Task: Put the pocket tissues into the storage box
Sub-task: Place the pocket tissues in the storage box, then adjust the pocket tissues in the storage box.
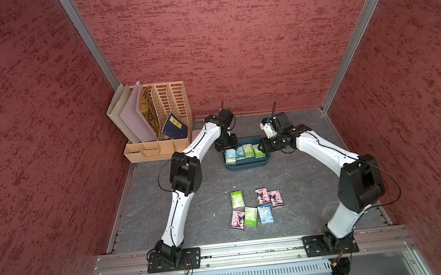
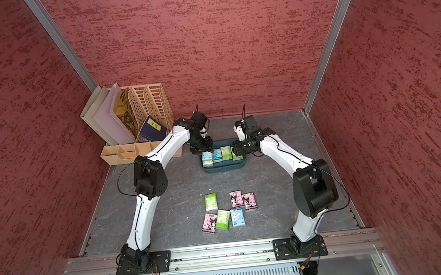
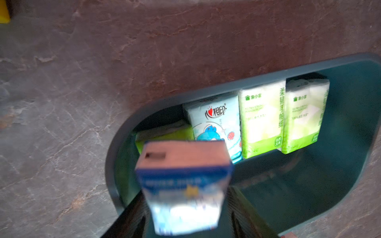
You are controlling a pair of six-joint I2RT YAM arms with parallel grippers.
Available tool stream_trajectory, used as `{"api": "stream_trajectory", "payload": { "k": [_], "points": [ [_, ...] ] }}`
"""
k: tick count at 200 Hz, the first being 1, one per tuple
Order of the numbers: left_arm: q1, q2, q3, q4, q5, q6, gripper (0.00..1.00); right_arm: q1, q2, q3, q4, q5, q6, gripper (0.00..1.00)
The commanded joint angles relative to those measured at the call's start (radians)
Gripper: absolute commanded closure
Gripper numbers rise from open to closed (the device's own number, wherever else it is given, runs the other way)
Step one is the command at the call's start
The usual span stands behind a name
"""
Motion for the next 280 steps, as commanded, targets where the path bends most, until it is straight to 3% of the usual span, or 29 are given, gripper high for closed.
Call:
{"api": "stream_trajectory", "payload": {
  "k": [1, 54, 78, 101, 115, 155, 221, 244, 280],
  "points": [
    [0.004, 0.023, 0.008, -0.016, -0.013, 0.013, 0.35, 0.002, -0.002, -0.009, 0.033, -0.027, 0.019, 0.49],
    [0.027, 0.001, -0.027, 0.056, -0.025, -0.001, 0.26, 0.005, -0.009, -0.029, 0.027, -0.037, 0.031, 0.50],
    [0.038, -0.083, -0.088, 0.162, -0.019, -0.013, 0.17, 0.020, -0.003, -0.039, 0.029, -0.040, 0.032, 0.52],
    [0.055, -0.208, -0.195, 0.311, 0.033, -0.033, 0.14, 0.050, 0.023, -0.015, 0.044, -0.049, 0.047, 0.53],
    [0.075, -0.300, -0.297, 0.442, 0.100, -0.056, 0.00, 0.077, 0.056, 0.038, 0.042, -0.052, 0.054, 0.54],
    [0.152, -0.481, -0.527, 0.754, 0.290, -0.126, 0.00, 0.132, 0.155, 0.185, 0.063, -0.094, 0.099, 0.55],
    [0.377, -0.784, -1.134, 1.212, 0.360, -0.301, 0.00, 0.195, 0.372, 0.373, 0.054, -0.097, 0.214, 0.63],
    [0.436, -0.831, -1.236, 1.241, 0.397, -0.286, 0.00, 0.196, 0.410, 0.391, 0.055, -0.085, 0.240, 0.64],
    [0.444, -0.857, -1.258, 1.155, 0.391, -0.191, 0.00, 0.199, 0.454, 0.413, 0.057, -0.067, 0.277, 0.64]
  ]
}}
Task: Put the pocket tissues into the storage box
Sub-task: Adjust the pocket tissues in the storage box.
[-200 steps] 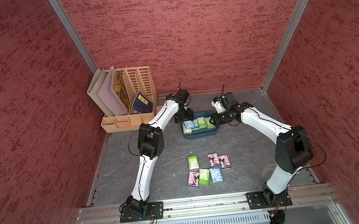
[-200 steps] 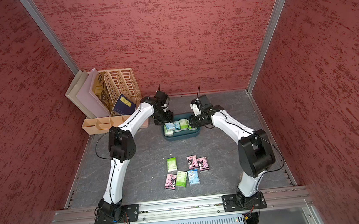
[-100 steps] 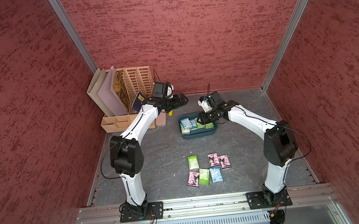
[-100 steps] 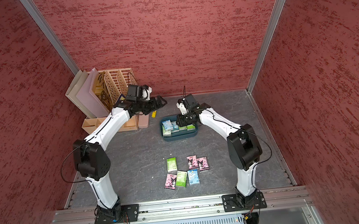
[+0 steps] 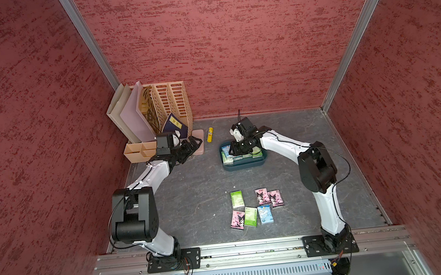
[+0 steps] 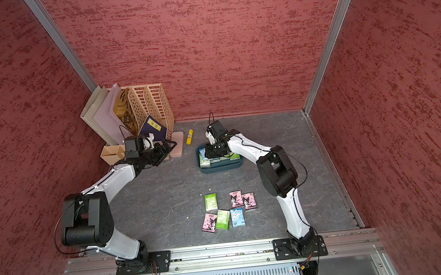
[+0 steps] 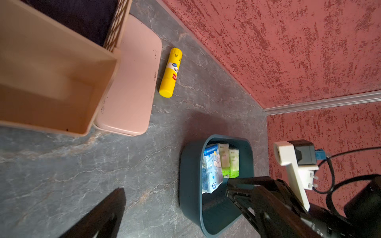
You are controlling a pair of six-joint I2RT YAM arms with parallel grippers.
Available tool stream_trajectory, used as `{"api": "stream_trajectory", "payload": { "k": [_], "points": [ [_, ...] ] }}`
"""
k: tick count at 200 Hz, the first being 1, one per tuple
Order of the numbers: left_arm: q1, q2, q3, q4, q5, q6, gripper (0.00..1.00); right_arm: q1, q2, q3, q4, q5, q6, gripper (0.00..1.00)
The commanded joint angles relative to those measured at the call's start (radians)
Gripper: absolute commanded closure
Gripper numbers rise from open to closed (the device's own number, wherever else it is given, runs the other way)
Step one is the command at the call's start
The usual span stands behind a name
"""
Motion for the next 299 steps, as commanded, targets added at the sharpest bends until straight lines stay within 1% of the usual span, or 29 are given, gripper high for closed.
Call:
{"api": "stream_trajectory", "payload": {
  "k": [1, 45, 89, 118, 143, 172, 195, 224, 255, 299],
  "points": [
    [-0.006, -0.051, 0.004, 0.029, 0.034, 0.061, 0.00, 0.000, 0.018, 0.044, 0.008, 0.023, 0.045, 0.64],
    [-0.007, -0.041, 0.003, -0.013, 0.044, 0.100, 0.00, 0.014, 0.055, 0.077, 0.004, 0.043, 0.057, 0.62],
    [-0.007, -0.044, 0.019, -0.064, 0.044, 0.144, 0.00, 0.046, 0.101, 0.145, -0.017, 0.024, 0.051, 0.62],
    [-0.005, -0.054, 0.019, -0.088, 0.040, 0.160, 0.00, 0.055, 0.107, 0.151, -0.015, 0.013, 0.060, 0.62],
    [-0.005, -0.061, 0.017, -0.093, 0.038, 0.163, 0.00, 0.055, 0.053, 0.116, 0.012, 0.035, 0.060, 0.62],
    [-0.005, -0.064, 0.021, -0.093, 0.036, 0.162, 0.00, 0.054, -0.020, 0.088, 0.017, 0.069, 0.034, 0.57],
    [-0.005, -0.065, 0.023, -0.086, 0.036, 0.153, 0.00, 0.054, -0.054, 0.075, 0.002, 0.081, 0.001, 0.55],
    [-0.005, -0.076, 0.019, -0.096, 0.032, 0.155, 0.00, 0.051, -0.085, 0.028, -0.003, 0.101, -0.007, 0.53],
    [-0.005, -0.078, -0.015, -0.064, 0.023, 0.157, 0.00, 0.037, -0.047, 0.038, -0.025, 0.098, 0.020, 0.57],
    [-0.009, -0.056, 0.012, -0.070, 0.054, 0.138, 0.00, 0.013, 0.024, 0.097, -0.021, 0.080, 0.034, 0.57]
  ]
}}
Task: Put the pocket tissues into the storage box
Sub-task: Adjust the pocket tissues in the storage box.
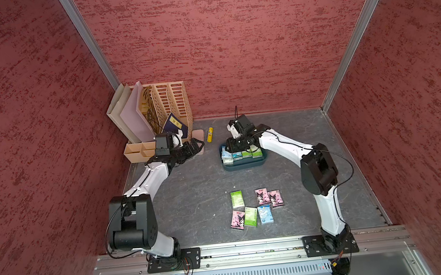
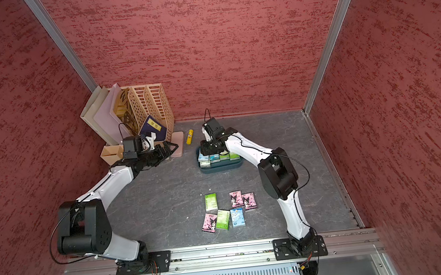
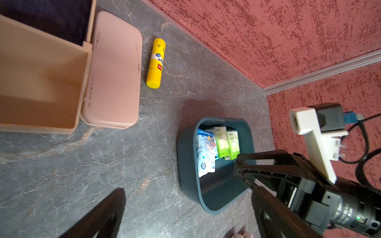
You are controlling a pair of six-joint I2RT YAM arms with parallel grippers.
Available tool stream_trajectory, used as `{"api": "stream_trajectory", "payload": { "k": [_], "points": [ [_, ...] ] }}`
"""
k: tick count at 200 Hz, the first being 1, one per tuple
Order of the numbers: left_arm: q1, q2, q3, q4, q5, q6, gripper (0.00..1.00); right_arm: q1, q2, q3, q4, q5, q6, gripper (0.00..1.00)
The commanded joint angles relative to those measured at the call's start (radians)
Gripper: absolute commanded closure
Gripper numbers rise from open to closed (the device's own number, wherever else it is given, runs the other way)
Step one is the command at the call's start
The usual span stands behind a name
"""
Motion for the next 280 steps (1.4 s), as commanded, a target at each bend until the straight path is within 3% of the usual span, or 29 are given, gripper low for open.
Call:
{"api": "stream_trajectory", "payload": {
  "k": [1, 136, 216, 280],
  "points": [
    [-0.005, 0.000, 0.013, 0.007, 0.016, 0.000, 0.00, -0.021, 0.054, 0.043, -0.005, 0.003, 0.012, 0.57],
    [-0.036, -0.054, -0.007, -0.037, -0.028, 0.003, 0.00, -0.034, 0.195, 0.222, -0.047, -0.064, -0.024, 0.59],
    [-0.041, -0.051, 0.001, -0.048, -0.045, 0.014, 0.00, -0.039, -0.030, -0.049, 0.040, 0.031, -0.024, 0.58],
    [-0.063, -0.021, 0.027, -0.049, -0.051, 0.013, 0.00, -0.038, 0.015, -0.048, 0.057, -0.039, -0.003, 0.59]
  ]
}}
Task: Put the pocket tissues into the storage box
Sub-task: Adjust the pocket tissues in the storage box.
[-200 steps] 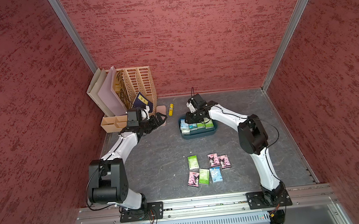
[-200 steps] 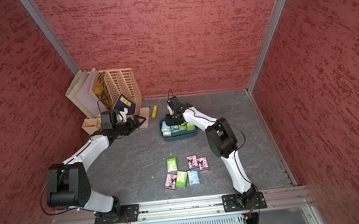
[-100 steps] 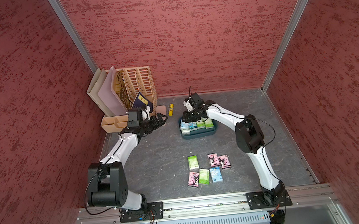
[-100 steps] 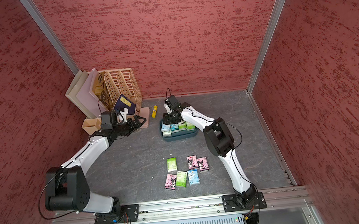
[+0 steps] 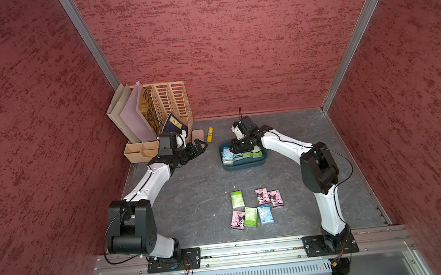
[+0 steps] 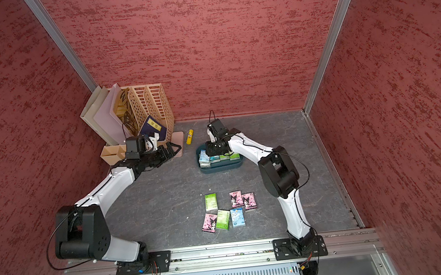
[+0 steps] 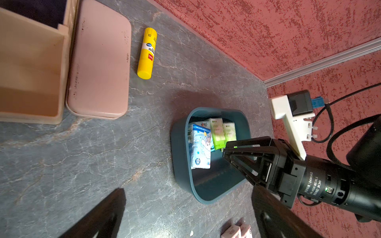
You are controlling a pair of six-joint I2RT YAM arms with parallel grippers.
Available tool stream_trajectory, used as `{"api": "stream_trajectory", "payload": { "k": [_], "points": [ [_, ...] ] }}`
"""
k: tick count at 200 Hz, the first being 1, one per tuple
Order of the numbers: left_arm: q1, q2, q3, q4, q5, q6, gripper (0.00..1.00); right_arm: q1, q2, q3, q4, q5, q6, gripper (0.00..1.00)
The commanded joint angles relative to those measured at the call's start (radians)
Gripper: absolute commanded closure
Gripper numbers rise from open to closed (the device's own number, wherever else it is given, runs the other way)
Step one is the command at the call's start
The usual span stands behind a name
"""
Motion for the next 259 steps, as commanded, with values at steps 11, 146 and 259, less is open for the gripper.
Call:
{"api": "stream_trajectory", "payload": {
  "k": [11, 146, 259],
  "points": [
    [-0.007, 0.014, 0.025, 0.001, -0.014, 0.012, 0.00, -0.004, 0.042, 0.037, 0.028, -0.039, 0.017, 0.59],
    [-0.004, 0.021, 0.031, -0.048, -0.032, 0.064, 0.00, -0.005, 0.209, 0.260, -0.031, -0.060, 0.025, 0.60],
    [0.010, -0.001, 0.034, -0.023, -0.008, 0.024, 0.00, 0.006, -0.181, -0.080, 0.004, -0.052, -0.053, 0.52]
  ]
}}
